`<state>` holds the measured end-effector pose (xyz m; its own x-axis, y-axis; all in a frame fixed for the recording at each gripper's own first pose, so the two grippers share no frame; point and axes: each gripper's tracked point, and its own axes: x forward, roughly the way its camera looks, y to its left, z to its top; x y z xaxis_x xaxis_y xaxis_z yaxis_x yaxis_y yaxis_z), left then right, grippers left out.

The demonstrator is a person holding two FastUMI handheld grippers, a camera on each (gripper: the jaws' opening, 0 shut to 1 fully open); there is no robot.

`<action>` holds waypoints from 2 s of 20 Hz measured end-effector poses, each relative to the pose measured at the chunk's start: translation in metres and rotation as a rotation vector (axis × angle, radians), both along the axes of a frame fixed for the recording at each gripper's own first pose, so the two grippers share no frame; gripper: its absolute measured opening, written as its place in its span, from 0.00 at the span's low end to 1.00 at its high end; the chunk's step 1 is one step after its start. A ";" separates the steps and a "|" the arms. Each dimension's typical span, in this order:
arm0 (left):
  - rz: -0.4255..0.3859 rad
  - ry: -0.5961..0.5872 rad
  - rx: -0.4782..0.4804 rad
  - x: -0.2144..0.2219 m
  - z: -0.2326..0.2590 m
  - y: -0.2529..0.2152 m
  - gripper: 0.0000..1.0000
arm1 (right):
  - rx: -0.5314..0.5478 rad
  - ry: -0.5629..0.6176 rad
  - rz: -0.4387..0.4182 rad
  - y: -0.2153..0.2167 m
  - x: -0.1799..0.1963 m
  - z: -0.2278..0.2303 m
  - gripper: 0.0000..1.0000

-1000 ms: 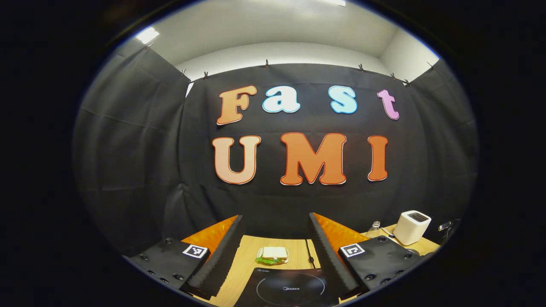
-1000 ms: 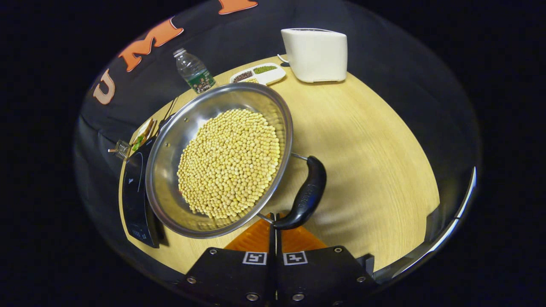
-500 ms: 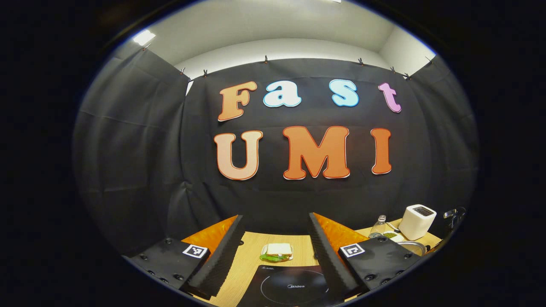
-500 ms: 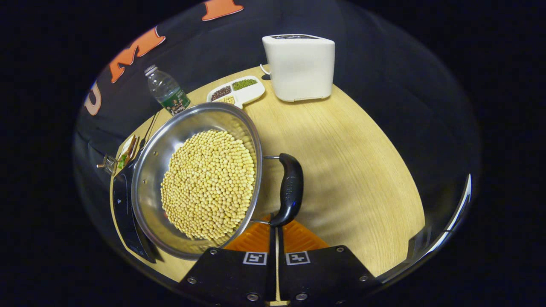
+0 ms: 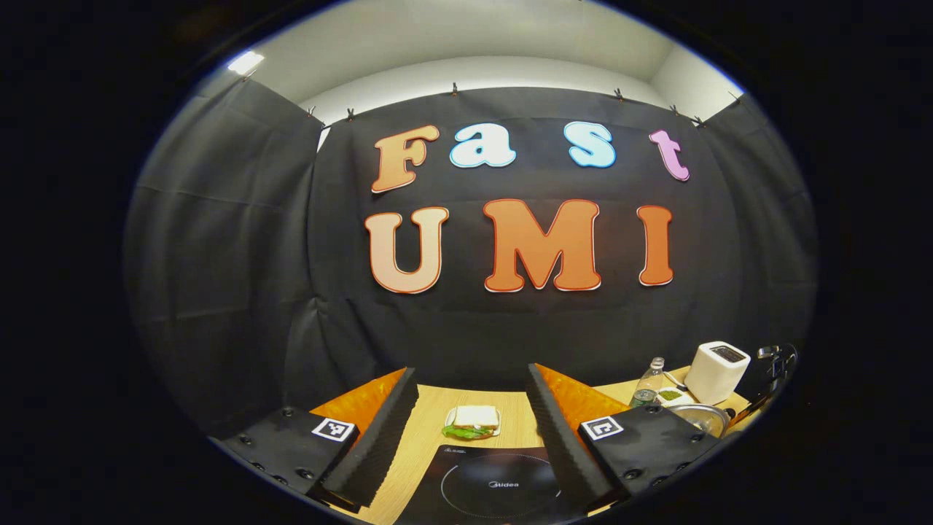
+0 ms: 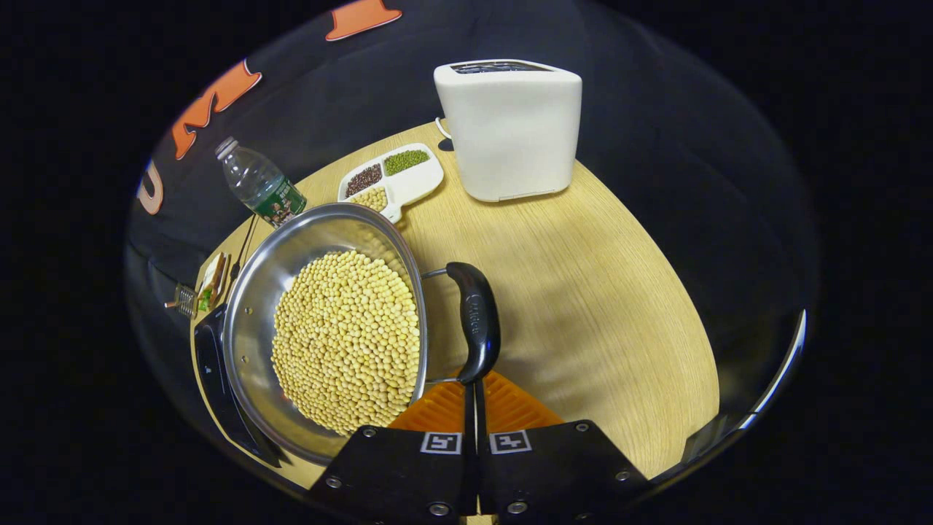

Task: First push the handle of the pot to place it horizontally, then grasp the pot with both hands and set it on the induction cooktop.

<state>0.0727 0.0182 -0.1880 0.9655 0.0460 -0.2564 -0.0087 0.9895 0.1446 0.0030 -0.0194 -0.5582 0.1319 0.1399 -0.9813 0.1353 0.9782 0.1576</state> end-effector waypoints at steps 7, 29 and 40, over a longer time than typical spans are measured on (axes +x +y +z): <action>-0.011 0.025 0.003 0.001 -0.013 -0.008 0.99 | -0.061 -0.049 0.079 -0.007 0.023 -0.006 0.01; -0.367 0.721 -0.061 -0.017 -0.257 -0.220 0.99 | -0.034 -0.223 0.120 0.007 0.064 0.040 0.77; -0.289 0.893 0.003 -0.033 -0.361 -0.231 0.98 | -0.195 -0.199 0.204 -0.005 0.072 0.003 0.84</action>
